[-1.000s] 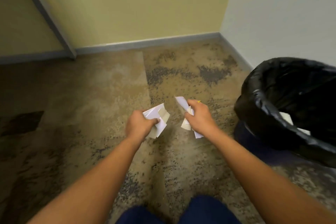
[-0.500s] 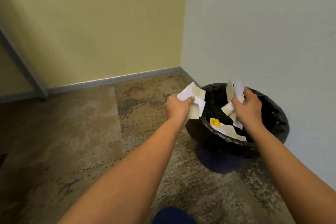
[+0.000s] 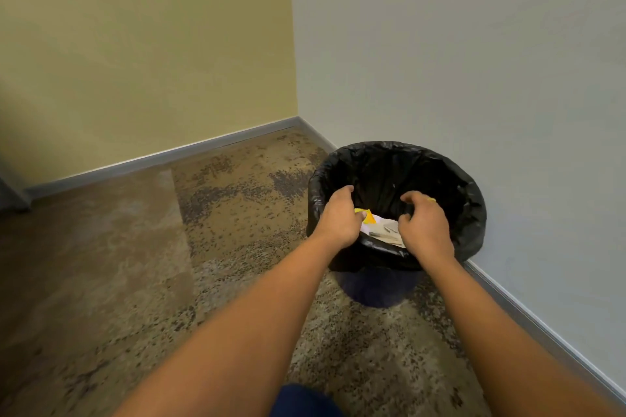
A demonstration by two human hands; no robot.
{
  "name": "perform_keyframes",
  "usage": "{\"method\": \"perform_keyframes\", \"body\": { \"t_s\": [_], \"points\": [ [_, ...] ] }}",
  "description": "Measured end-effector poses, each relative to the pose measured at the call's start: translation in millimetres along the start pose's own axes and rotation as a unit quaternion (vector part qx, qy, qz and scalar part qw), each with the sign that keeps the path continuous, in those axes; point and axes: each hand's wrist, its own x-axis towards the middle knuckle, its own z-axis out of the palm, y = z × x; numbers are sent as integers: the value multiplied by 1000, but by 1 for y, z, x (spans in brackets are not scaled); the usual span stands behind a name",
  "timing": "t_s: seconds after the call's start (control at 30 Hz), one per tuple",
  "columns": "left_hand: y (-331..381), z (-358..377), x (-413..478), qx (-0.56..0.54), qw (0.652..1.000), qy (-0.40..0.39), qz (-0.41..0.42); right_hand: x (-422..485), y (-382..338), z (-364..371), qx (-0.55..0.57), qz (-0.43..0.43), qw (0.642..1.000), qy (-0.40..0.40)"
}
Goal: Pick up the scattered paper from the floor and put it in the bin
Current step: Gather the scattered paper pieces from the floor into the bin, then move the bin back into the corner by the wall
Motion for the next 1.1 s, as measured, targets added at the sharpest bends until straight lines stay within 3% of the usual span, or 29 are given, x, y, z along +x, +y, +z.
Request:
{"method": "perform_keyframes", "body": {
  "t_s": [0.23, 0.57, 0.83, 0.97, 1.1],
  "points": [
    [-15, 13, -2, 166, 984, -20, 60, -1, 1, 4, -61, -18, 998, 8],
    [-18, 11, 2, 224, 973, 8, 54, 2, 1, -2, -122, -67, 990, -4],
    [-27, -11, 37, 236, 969, 51, 47, 58, 39, -40, -369, -8, 928, -47],
    [-26, -14, 61, 251, 965, 24, 70, 66, 68, -38, -315, 76, 942, -87],
    [-29, -11, 75, 297, 951, -19, 85, 65, 76, -35, -276, 64, 955, -83]
  ]
}}
